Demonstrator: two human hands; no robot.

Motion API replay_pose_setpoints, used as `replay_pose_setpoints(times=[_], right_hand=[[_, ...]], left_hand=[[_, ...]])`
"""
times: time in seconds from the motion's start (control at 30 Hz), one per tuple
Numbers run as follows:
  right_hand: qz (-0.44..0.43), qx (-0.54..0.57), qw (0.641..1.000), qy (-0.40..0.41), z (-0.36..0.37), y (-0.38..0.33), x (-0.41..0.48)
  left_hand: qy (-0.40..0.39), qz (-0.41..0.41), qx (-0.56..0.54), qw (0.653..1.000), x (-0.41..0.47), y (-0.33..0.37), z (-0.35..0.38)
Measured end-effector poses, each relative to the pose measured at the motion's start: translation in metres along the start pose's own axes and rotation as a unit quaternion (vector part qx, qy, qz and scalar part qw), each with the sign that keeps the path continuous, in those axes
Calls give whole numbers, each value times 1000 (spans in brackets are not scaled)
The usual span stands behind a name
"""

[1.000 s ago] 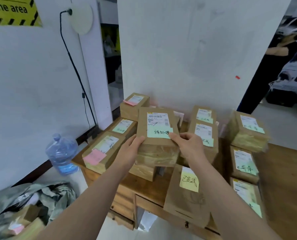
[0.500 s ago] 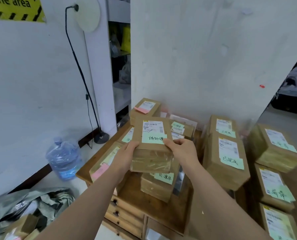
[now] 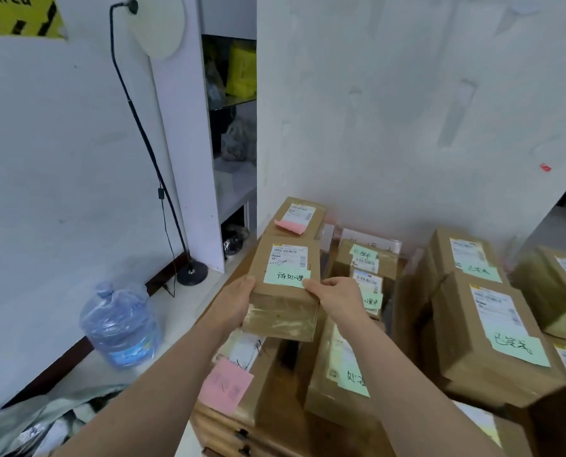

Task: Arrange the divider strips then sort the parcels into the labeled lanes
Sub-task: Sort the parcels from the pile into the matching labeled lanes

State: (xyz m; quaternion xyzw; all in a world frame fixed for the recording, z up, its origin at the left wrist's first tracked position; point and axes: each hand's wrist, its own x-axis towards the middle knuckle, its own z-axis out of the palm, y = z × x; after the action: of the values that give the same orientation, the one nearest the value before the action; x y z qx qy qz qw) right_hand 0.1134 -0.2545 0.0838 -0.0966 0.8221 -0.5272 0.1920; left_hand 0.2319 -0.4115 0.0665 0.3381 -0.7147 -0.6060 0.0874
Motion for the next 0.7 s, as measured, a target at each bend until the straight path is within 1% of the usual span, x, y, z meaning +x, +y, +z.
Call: replay_pose_setpoints(times=[0.23, 0.47, 0.7], right_hand=[[49, 26, 997, 57, 51, 0, 24], [76, 45, 991, 97, 81, 6, 37], [87, 59, 987, 117, 97, 10, 46]], left_hand=[[-69, 54, 39, 995, 59, -3, -35], [-134, 59, 50, 988, 92, -14, -51], [-155, 44, 72, 984, 110, -20, -56]])
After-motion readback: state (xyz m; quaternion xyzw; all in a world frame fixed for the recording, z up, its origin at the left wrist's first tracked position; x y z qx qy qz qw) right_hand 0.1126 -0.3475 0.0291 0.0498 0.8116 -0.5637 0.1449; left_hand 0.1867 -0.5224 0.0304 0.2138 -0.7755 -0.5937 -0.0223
